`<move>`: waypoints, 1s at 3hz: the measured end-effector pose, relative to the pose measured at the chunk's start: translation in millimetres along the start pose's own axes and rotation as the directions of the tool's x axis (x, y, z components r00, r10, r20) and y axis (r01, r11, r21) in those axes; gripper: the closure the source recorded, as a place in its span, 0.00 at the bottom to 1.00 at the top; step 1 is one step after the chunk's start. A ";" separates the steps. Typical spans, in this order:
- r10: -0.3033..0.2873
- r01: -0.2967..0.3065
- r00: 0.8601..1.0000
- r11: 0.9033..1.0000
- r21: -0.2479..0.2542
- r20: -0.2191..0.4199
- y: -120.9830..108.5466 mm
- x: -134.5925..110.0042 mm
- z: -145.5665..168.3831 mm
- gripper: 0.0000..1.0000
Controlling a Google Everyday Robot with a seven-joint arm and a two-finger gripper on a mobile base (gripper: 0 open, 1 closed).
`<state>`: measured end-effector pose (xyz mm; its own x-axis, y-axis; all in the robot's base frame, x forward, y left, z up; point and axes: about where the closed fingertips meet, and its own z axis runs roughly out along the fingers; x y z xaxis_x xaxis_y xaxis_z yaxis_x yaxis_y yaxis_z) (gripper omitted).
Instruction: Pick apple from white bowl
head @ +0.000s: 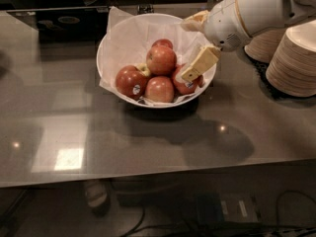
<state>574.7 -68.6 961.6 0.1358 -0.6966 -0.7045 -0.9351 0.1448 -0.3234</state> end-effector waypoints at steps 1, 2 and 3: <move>-0.030 0.030 0.999 0.999 -0.010 0.026 -5.6 -5.2 15.5 0.17; -0.039 0.040 0.998 0.999 -0.024 0.040 -9.2 -5.6 29.2 0.17; -0.033 0.036 0.998 0.998 -0.052 0.062 -10.6 -5.9 40.5 0.15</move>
Offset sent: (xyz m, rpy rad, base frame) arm 0.0275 0.0292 -0.0192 0.0289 -0.0174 0.0716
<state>597.1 -37.5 943.6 0.1866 -0.6557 -0.7316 -0.9453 0.0830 -0.3155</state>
